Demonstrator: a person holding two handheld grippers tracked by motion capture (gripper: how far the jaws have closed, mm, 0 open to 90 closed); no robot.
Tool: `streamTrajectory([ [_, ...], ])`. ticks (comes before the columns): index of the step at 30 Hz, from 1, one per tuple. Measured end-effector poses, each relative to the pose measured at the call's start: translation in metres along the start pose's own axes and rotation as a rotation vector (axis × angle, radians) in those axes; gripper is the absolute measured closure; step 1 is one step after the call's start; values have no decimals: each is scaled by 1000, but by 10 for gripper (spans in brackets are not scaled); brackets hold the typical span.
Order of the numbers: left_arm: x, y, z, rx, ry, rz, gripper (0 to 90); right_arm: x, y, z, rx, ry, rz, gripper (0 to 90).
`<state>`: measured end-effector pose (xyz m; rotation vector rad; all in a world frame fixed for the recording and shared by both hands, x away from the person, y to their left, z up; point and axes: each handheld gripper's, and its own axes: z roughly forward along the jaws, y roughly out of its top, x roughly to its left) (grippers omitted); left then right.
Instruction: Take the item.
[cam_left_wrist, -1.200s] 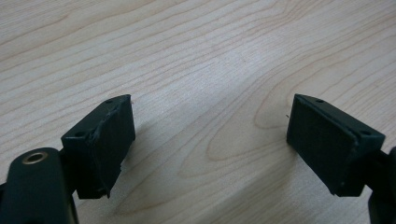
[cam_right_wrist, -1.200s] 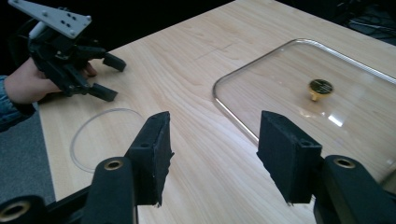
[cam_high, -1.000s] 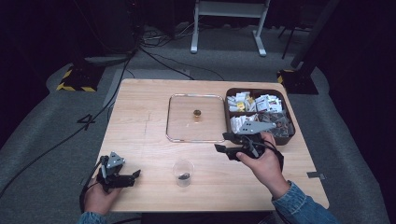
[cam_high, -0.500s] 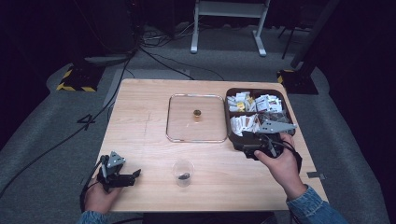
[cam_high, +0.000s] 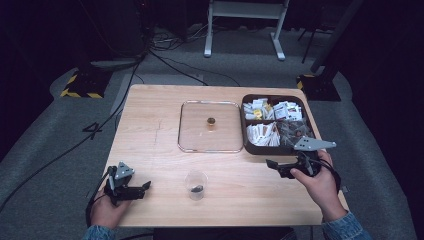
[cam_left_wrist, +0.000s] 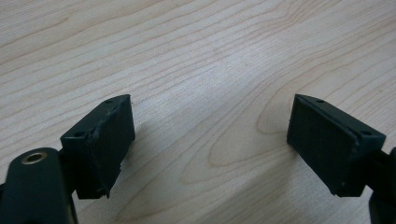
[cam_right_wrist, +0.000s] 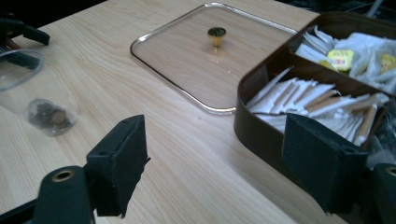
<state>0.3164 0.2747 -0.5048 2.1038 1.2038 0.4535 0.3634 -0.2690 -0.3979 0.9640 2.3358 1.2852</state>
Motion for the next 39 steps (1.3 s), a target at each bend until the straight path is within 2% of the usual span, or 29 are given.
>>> streamTrajectory([
  [7, 0, 0, 0, 0, 0, 0, 155, -12, -25, 0, 33, -8, 42, 226],
  [14, 1, 1, 0, 4, 1, 3, 155, -21, -47, 8, 72, -26, 32, 223],
  [20, 1, 1, 0, 4, 1, 3, 154, -29, -68, 17, 125, -23, 55, 218],
  [26, 1, 1, 0, 4, 2, 4, 155, -31, -82, 24, 168, -15, 62, 212],
  [33, 1, 1, 0, 4, 2, 3, 155, -29, -94, 27, 192, -11, 68, 191],
  [39, 1, 1, 0, 4, 1, 3, 154, -26, -101, 29, 191, -39, 17, 164],
])
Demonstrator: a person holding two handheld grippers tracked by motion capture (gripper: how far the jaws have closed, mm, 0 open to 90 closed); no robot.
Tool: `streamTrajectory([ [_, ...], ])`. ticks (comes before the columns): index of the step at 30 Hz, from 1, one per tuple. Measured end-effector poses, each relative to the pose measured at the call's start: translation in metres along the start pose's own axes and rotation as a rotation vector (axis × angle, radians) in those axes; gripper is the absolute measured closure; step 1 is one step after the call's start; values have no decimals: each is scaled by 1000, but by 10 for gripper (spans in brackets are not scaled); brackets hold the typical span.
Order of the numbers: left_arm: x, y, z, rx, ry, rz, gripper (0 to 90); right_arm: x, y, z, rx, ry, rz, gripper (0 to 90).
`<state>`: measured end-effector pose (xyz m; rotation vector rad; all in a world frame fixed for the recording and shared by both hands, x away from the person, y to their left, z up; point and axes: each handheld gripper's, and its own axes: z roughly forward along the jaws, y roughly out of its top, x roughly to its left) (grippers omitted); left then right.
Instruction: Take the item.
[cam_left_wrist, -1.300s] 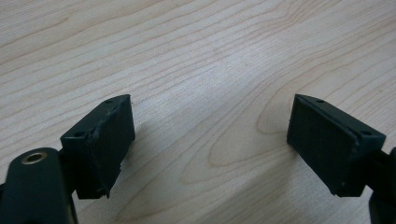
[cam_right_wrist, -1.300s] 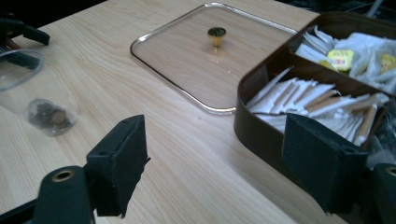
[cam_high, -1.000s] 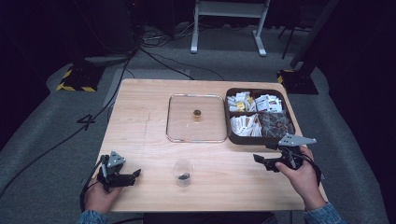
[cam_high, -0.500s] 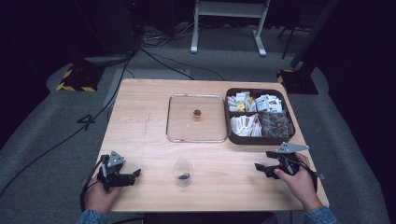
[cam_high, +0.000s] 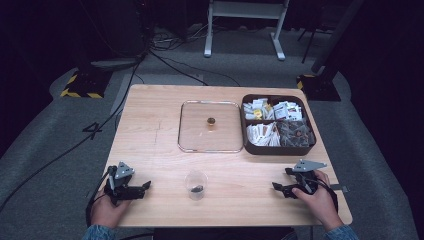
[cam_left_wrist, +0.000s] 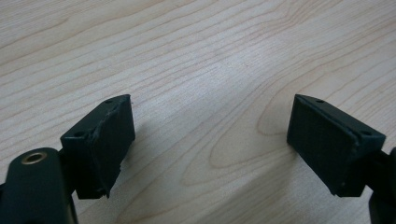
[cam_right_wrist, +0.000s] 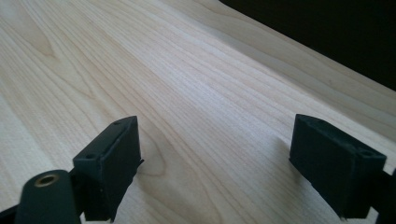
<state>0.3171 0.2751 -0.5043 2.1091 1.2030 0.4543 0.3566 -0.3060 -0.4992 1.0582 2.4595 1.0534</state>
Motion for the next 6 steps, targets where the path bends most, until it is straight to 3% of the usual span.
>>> streamTrajectory([
  [6, 0, 0, 0, 0, 0, 0, 155, 2, -3, 4, -26, -36, -31, 120],
])
